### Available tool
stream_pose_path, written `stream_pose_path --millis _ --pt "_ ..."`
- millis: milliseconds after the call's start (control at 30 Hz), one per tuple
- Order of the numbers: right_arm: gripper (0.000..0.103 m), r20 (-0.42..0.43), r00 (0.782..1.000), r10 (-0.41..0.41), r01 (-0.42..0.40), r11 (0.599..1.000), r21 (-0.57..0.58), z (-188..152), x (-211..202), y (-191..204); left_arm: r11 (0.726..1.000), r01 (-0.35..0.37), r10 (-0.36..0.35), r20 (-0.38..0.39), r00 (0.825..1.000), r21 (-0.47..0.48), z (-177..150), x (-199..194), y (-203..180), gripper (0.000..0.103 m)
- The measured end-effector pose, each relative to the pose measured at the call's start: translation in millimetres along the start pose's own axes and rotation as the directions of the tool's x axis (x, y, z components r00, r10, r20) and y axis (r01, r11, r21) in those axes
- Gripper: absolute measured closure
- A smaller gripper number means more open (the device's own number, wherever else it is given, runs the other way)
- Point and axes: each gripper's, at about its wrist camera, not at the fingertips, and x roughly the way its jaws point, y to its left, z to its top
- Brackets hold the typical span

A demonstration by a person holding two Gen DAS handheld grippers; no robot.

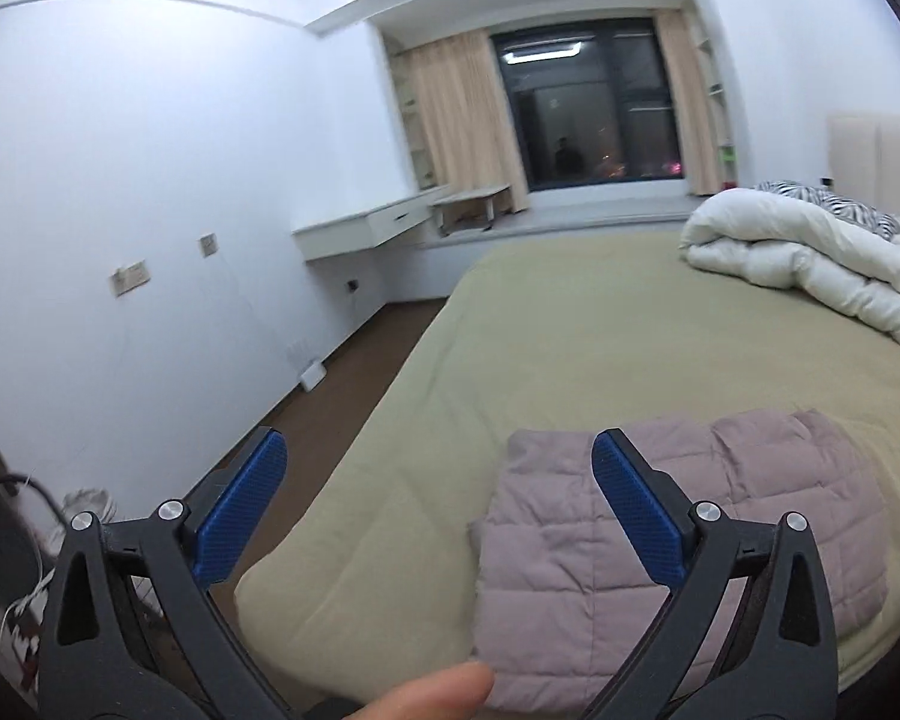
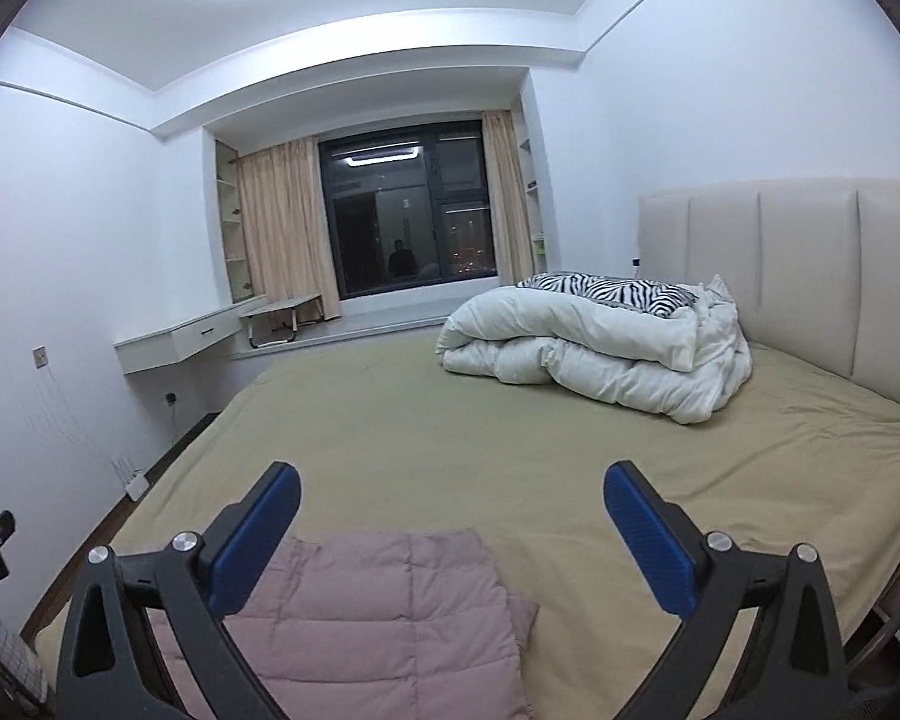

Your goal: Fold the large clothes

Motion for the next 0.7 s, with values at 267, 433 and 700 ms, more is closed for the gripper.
stream_pose_path --millis 267,433,700 --pt "0.000 -0.136 0.989 0.066 -0.073 0.996 -0.051 -0.6 -23.5 42.3 0.991 0.105 -0.118 -0.152 0.981 -0.087 -8.3 -25.6 0.5 0.000" --pt "0.000 -0.256 0.965 0.064 -0.080 0.995 -0.055 -21.5 -21.1 58.9 0.984 0.159 -0.171 -0.185 0.968 -0.078 -24.9 -34.5 -14.3 0.000" --pt "0.000 -0.414 0.910 0.041 -0.069 0.996 -0.055 -57.5 1.9 68.9 0.979 0.196 -0.204 -0.232 0.951 -0.058 -47.5 -15.0 -42.1 0.000"
